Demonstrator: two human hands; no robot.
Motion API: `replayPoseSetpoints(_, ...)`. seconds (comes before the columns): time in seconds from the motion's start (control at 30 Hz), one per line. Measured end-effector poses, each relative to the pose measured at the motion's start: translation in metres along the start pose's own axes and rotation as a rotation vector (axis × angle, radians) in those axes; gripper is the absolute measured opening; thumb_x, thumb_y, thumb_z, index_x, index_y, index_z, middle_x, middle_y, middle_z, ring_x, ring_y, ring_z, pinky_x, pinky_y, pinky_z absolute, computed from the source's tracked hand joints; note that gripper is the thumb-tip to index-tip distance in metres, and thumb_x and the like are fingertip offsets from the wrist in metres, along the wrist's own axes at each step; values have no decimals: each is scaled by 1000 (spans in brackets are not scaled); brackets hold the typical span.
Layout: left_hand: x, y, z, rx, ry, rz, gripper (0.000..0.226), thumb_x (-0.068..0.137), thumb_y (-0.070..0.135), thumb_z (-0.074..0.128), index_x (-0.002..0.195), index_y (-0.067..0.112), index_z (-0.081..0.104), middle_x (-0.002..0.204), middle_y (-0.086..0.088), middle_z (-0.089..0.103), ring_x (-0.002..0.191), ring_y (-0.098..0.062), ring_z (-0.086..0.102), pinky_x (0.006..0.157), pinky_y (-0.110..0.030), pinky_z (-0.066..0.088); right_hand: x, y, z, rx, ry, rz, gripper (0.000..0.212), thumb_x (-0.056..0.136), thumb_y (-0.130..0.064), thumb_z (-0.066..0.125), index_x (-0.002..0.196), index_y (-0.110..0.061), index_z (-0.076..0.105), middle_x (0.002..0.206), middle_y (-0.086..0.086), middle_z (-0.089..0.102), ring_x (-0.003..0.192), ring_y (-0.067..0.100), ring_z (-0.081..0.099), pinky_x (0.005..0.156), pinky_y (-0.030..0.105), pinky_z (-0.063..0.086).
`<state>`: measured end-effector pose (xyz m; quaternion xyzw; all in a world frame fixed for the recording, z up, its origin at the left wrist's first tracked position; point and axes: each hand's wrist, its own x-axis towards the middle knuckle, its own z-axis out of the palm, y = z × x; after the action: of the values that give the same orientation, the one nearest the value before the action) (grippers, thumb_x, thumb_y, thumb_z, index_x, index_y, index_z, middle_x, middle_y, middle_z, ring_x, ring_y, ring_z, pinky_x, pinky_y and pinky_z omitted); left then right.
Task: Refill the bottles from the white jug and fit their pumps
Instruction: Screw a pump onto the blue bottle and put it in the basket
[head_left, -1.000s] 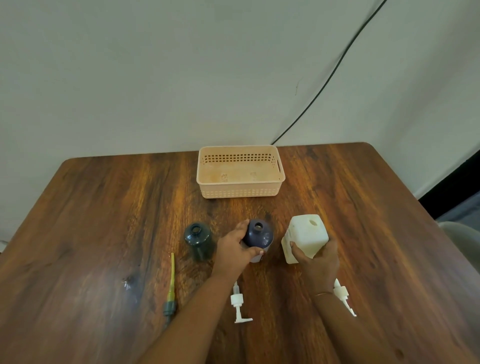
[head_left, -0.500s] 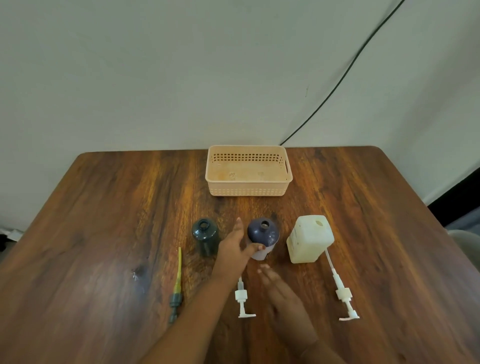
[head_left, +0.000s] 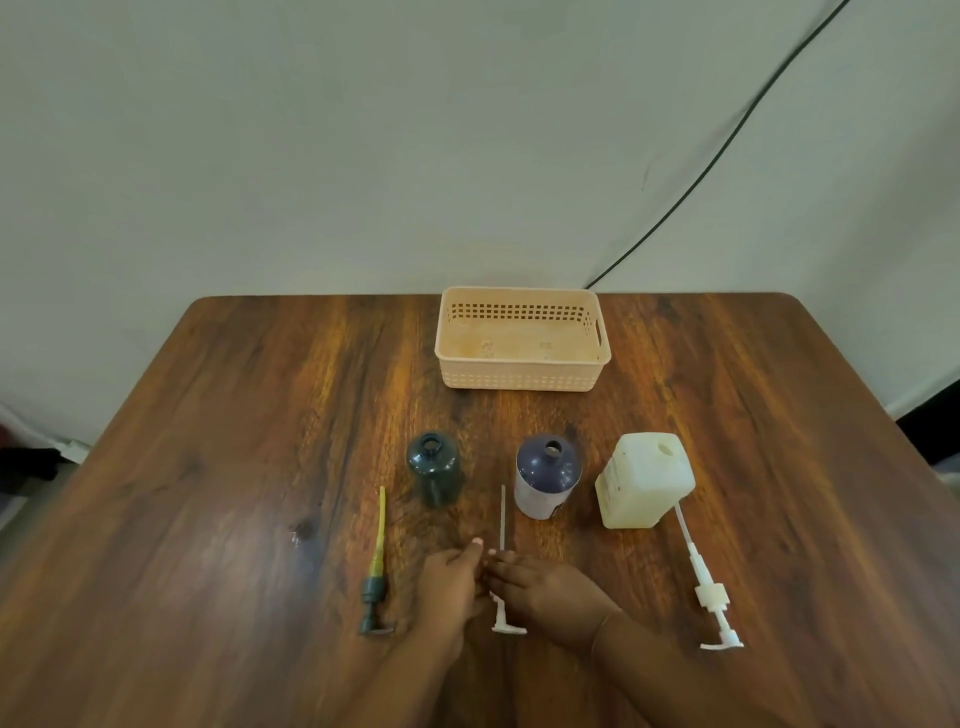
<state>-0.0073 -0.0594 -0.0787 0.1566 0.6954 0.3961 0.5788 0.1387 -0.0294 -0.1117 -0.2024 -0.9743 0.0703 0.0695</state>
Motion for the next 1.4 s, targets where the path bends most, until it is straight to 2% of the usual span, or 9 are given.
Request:
replayPoseSetpoints(0.1, -2, 8, -5, 25, 37, 43, 24, 91, 25, 54, 75, 12, 68, 69, -6, 74, 65, -20, 71, 53, -29, 55, 4, -3, -19, 14, 35, 17, 46, 60, -26, 84, 103, -20, 70, 107, -4, 72, 99, 7, 66, 83, 15, 51)
replayPoseSetpoints(0.2, -5, 29, -13, 137, 157, 265, 31, 91, 24, 54, 64, 17, 67, 66, -10, 72, 65, -28, 70, 68, -44, 58, 11, -11, -55, 59, 167, 102, 48, 60, -18, 85, 105, -12, 70, 105, 3, 72, 95, 13, 69, 83, 19, 53)
replayPoseSetpoints(0.3, -14, 56, -12, 199, 88, 496, 28, 90, 29, 55, 67, 24, 70, 66, 3, 73, 65, -13, 69, 67, -34, 55, 13, -18, -98, 207, 370, 295, 43, 74, -9, 74, 115, -4, 62, 113, 10, 68, 103, 20, 66, 90, 24, 50)
replayPoseSetpoints(0.4, -16, 76, 6, 495, -25, 766, 27, 93, 32, 48, 110, 22, 66, 112, 17, 60, 101, 2, 56, 88, -27, 47, 3, -18, -148, 346, 666, 475, 34, 80, -17, 65, 113, -9, 63, 109, -2, 68, 102, 5, 61, 86, 12, 46)
replayPoseSetpoints(0.47, -8, 84, 20, 786, -87, 934, 46, 96, 27, 41, 140, 16, 35, 141, 16, 26, 134, 0, 23, 110, -21, 22, -6, -14, -172, 378, 894, 583, 30, 76, -23, 65, 104, -14, 66, 100, -16, 65, 93, -6, 59, 76, 5, 45)
replayPoseSetpoints(0.57, 7, 89, 34, 1087, -169, 974, 60, 96, 31, 41, 147, 16, 11, 157, 5, 6, 143, -8, -1, 113, -22, 5, -13, -1, -185, 373, 1036, 686, 28, 73, -17, 75, 100, -10, 67, 92, -11, 67, 80, -12, 60, 65, 2, 45)
replayPoseSetpoints(0.73, 26, 86, 44, 1344, -127, 1011, 65, 94, 42, 39, 146, 15, 11, 158, -1, 8, 145, -18, -6, 114, -31, -8, -12, 6, -177, 456, 1023, 738, 33, 73, -16, 71, 104, -21, 62, 93, -26, 60, 79, -11, 62, 63, 3, 46)
replayPoseSetpoints(1.17, 33, 77, 46, 1390, -35, 1130, 64, 91, 49, 37, 145, 17, 22, 155, -1, 22, 146, -22, 0, 112, -40, -17, 14, 44, -119, 479, 674, 906, 12, 80, -15, 68, 92, -14, 67, 84, -5, 67, 76, 5, 60, 62, 5, 41)
replayPoseSetpoints(1.4, 32, 77, 45, 1389, -22, 1126, 62, 90, 52, 37, 144, 23, 26, 155, 3, 23, 146, -23, -1, 110, -43, -21, 27, 52, -111, 498, 575, 848, 31, 80, -10, 66, 112, -15, 65, 105, -3, 68, 91, 0, 52, 71, -5, 34)
